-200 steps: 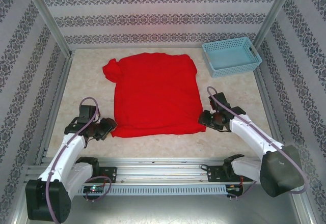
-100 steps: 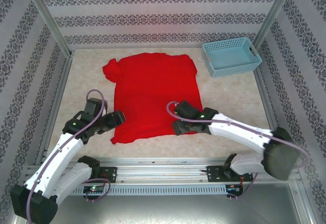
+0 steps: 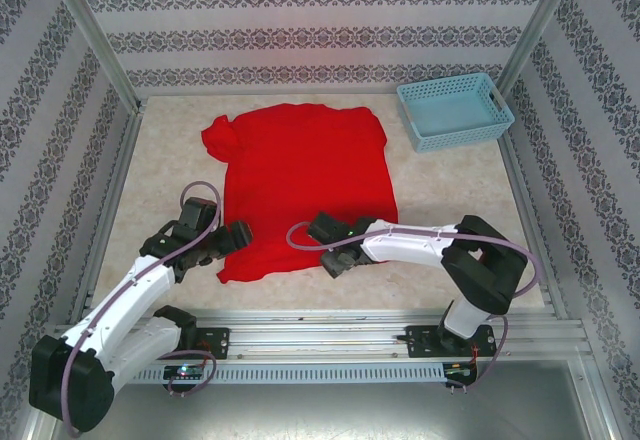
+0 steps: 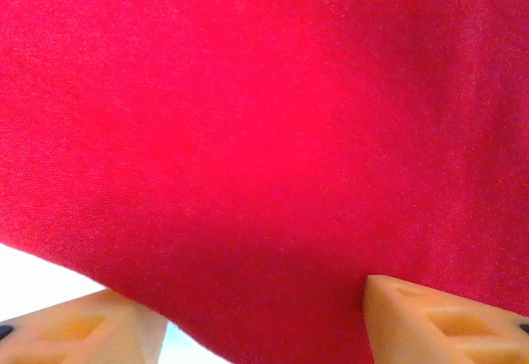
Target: Fold the inside-out t-shirt
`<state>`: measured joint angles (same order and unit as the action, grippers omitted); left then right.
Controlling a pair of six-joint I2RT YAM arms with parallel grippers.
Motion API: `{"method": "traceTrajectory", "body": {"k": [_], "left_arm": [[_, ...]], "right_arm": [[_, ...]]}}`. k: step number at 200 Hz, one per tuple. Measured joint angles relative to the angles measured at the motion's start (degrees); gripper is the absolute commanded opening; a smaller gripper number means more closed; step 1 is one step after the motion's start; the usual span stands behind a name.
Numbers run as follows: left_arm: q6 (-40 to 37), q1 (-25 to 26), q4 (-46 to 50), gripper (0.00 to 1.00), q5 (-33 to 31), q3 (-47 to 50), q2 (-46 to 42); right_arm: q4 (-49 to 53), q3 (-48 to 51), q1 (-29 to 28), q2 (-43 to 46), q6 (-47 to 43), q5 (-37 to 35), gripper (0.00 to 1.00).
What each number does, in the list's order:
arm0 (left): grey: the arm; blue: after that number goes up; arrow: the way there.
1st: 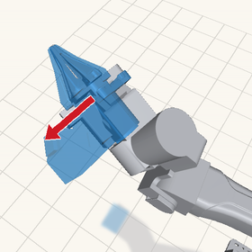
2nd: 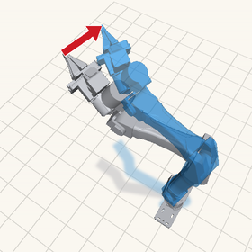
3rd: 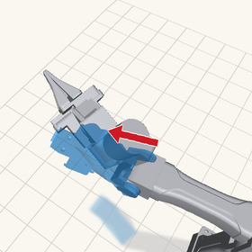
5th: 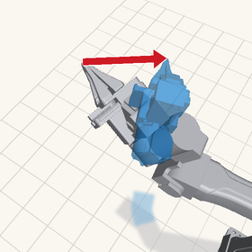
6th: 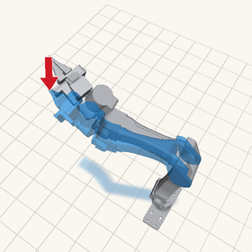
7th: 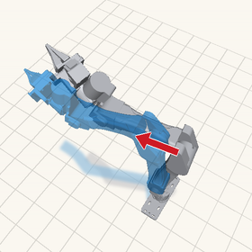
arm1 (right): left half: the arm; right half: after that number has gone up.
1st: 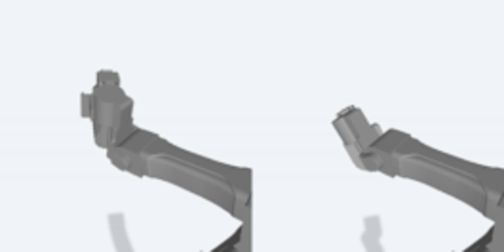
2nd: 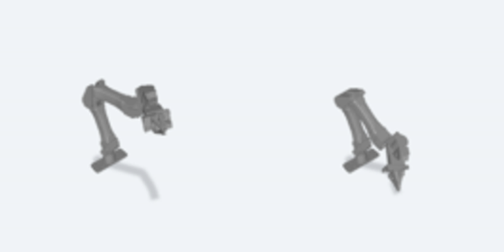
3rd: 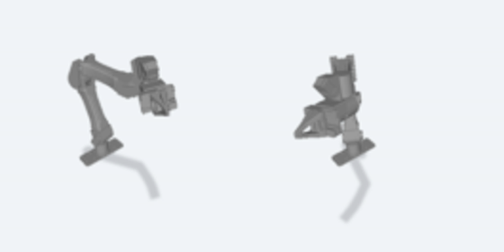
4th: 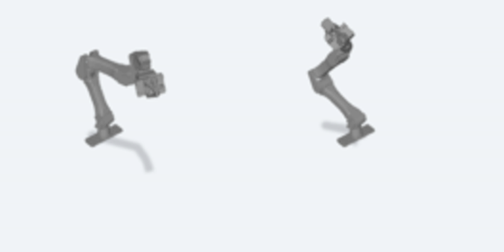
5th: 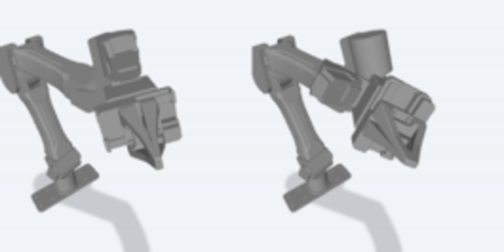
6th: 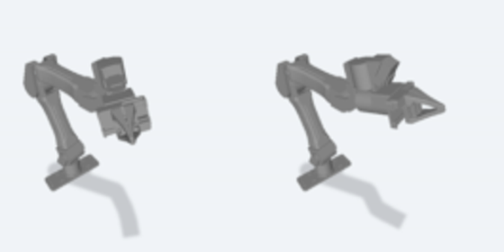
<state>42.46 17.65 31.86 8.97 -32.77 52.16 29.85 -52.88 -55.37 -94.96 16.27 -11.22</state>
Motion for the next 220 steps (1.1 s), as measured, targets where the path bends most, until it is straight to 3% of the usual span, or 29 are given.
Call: {"method": "traceTrajectory", "body": {"k": [29, 78, 117, 133, 169, 220], "left_arm": [[-0.2, 0.0, -1.4, 0.86, -0.3, 0.0, 0.2], [-2.0, 0.0, -3.7, 0.86, 1.0, 0.0, 5.1], [-2.9, 2.4, -7.2, 0.86, 2.8, 0.0, 6.7], [-3.3, 6.3, -9.6, 0.87, 2.8, -0.3, 7.8], [-5.9, 20.7, -17.3, 0.9, 0.1, -3.9, 15.3], [-10.8, 26.7, -24.2, 0.92, -2.7, -9.3, 24.4]], "right_arm": [[-0.6, 0.0, 0.0, 0.1, -1.3, -0.4, 0.23], [-1.8, 0.0, 0.0, 5.5, -1.9, -0.5, 0.04], [-2.9, 0.3, 0.1, 8.6, -1.9, -0.5, 0.0], [-3.6, 0.9, 0.7, 10.5, -1.7, -0.5, 0.0], [-7.3, 2.3, 4.2, 16.4, -0.5, 1.8, 0.0], [-11.6, 2.3, 5.8, 19.1, 2.7, 6.2, 0.0]]}}
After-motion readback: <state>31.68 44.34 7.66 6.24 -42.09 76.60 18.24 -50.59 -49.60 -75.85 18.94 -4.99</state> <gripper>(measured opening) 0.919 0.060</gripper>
